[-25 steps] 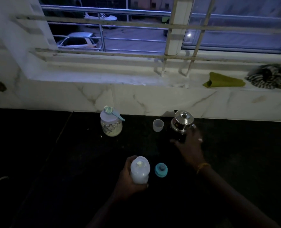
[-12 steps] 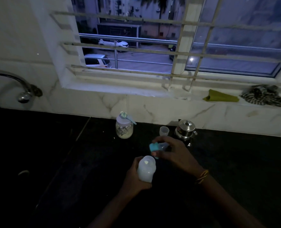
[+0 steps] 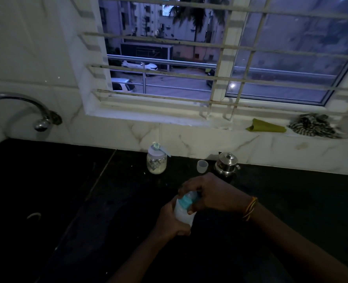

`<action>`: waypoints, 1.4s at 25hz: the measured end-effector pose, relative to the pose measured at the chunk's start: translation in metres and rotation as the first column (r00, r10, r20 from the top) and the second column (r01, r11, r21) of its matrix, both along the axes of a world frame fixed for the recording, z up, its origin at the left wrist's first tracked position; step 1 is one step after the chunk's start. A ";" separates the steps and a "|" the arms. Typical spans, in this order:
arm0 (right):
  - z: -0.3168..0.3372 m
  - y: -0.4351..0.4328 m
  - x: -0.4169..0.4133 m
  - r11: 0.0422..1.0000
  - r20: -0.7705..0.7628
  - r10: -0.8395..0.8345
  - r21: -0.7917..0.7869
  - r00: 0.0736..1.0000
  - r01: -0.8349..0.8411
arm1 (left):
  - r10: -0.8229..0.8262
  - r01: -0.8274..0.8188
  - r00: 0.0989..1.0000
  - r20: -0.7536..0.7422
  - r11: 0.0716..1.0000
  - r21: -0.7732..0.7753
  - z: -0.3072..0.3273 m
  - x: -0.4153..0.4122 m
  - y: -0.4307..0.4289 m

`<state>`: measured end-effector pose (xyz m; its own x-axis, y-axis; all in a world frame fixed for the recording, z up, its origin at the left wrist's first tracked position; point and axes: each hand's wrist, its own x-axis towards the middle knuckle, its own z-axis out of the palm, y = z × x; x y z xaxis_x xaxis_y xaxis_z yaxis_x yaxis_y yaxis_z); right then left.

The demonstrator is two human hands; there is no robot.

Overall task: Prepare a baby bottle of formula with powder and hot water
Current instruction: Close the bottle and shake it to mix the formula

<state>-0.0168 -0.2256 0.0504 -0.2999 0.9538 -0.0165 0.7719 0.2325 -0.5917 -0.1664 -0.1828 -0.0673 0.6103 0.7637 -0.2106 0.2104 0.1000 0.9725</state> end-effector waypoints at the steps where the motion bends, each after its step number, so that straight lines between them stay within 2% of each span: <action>1: 0.002 -0.003 -0.003 0.999 -0.001 -0.034 -0.006 0.999 0.034 | -0.002 0.002 1.000 0.002 1.000 0.002 0.002 -0.001 0.000; 3: 0.002 -0.009 -0.014 0.983 0.047 -0.182 0.029 0.982 0.181 | 0.024 -0.025 1.000 0.017 0.998 0.059 0.006 -0.001 -0.001; 6: 0.003 -0.014 -0.035 0.909 0.325 -0.414 0.192 0.850 0.369 | 0.018 -0.026 0.998 0.066 0.991 0.134 0.013 0.001 -0.007; 7: 0.007 -0.015 -0.034 0.893 0.332 -0.449 0.204 0.830 0.401 | 0.015 -0.024 0.997 0.076 0.993 0.117 0.016 0.002 -0.010; 10: 0.026 -0.020 -0.017 0.897 0.079 -0.442 0.022 0.894 0.441 | 0.017 -0.018 0.993 0.116 1.000 0.005 0.019 0.000 -0.009; 12: 0.026 -0.022 -0.008 0.948 -0.047 -0.289 -0.155 0.956 0.279 | -0.005 0.014 0.989 0.149 0.998 -0.057 0.024 -0.001 -0.006; 13: 0.022 -0.023 -0.007 0.957 -0.154 -0.239 -0.206 0.959 0.205 | -0.025 0.034 0.989 0.143 0.998 -0.057 0.026 0.000 -0.004; 14: 0.017 -0.024 -0.006 0.954 -0.268 -0.256 -0.223 0.929 0.199 | -0.040 0.046 0.991 0.130 0.998 -0.043 0.030 0.000 -0.004; 16: 0.007 -0.024 -0.010 0.923 -0.430 -0.386 -0.186 0.816 0.338 | -0.012 0.011 0.997 0.077 1.000 0.007 0.036 0.005 -0.005; 17: 0.003 -0.023 -0.014 0.880 -0.431 -0.466 -0.135 0.772 0.456 | 0.015 -0.017 0.998 0.057 0.999 0.042 0.037 0.009 -0.007; 19: -0.005 -0.021 -0.023 0.774 -0.278 -0.607 0.007 0.744 0.634 | 0.068 -0.067 0.998 -0.008 0.988 0.137 0.041 0.013 -0.010; 20: -0.009 -0.021 -0.028 0.743 -0.220 -0.640 0.065 0.736 0.666 | 0.086 -0.080 0.996 -0.033 0.983 0.165 0.042 0.015 -0.011; 22: -0.014 -0.019 -0.030 0.737 -0.224 -0.631 0.126 0.743 0.664 | 0.076 -0.071 0.997 -0.029 0.990 0.124 0.046 0.014 -0.012; 23: -0.016 -0.017 -0.026 0.756 -0.280 -0.598 0.114 0.751 0.644 | 0.036 -0.035 0.999 -0.006 0.997 0.070 0.050 0.012 -0.011; 25: -0.015 -0.013 -0.018 0.864 -0.491 -0.448 -0.023 0.747 0.503 | -0.105 0.109 0.991 0.084 0.993 -0.046 0.058 0.007 -0.007; 27: -0.015 -0.008 -0.014 0.963 -0.709 -0.246 -0.102 0.661 0.249 | -0.265 0.299 0.937 0.227 0.945 -0.131 0.063 0.004 -0.003; 28: -0.016 -0.005 -0.013 0.979 -0.766 -0.187 -0.095 0.615 0.179 | -0.312 0.358 0.913 0.264 0.922 -0.147 0.064 0.004 -0.001; 30: -0.018 -0.002 -0.015 0.975 -0.807 -0.188 -0.085 0.559 0.206 | -0.301 0.326 0.932 0.204 0.940 -0.101 0.064 0.007 -0.001; 32: -0.021 0.003 -0.021 0.909 -0.764 -0.310 -0.063 0.566 0.412 | -0.145 0.147 0.986 0.086 0.989 -0.024 0.062 0.015 -0.006; 33: -0.026 0.007 -0.026 0.817 -0.689 -0.437 -0.037 0.577 0.575 | -0.041 0.041 0.997 0.062 0.999 0.009 0.057 0.019 -0.008; 34: -0.030 0.011 -0.033 0.681 -0.582 -0.586 0.024 0.564 0.732 | 0.059 -0.062 0.997 0.059 0.997 0.052 0.053 0.023 -0.011; 35: -0.036 0.015 -0.043 0.528 -0.486 -0.717 0.091 0.501 0.844 | 0.152 -0.159 0.987 0.061 0.977 0.142 0.047 0.028 -0.013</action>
